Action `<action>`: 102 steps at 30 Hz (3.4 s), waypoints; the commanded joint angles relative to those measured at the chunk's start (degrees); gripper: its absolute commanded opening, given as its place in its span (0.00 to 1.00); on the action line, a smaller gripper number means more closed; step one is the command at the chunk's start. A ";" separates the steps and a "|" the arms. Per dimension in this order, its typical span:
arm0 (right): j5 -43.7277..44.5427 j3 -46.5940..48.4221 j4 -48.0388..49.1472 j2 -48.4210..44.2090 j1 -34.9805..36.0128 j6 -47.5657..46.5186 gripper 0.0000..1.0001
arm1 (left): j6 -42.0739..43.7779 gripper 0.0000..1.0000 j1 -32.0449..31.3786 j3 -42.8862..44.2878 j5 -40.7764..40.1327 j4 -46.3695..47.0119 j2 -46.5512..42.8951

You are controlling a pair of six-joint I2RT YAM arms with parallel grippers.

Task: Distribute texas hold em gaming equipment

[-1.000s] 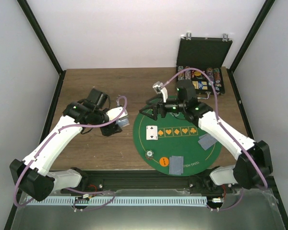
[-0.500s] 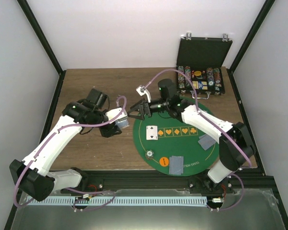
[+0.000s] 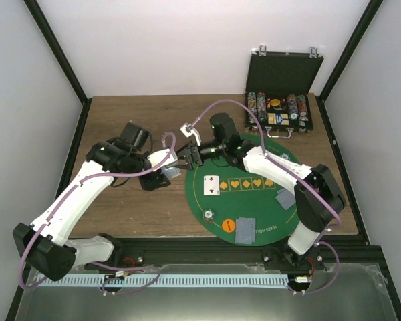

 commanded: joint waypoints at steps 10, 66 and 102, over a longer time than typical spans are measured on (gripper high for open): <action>10.36 3.58 -9.18 -0.94 1.27 -6.12 0.90 | 0.15 0.49 0.12 0.92 0.73 1.27 -0.51; 68.91 -17.01 -17.31 -27.92 -3.00 -69.17 0.01 | -1.78 0.49 1.44 -0.27 -3.59 3.25 0.93; 69.03 -27.58 -19.73 -5.33 6.63 -69.78 0.01 | -1.10 0.49 1.64 -0.70 -2.80 3.20 0.82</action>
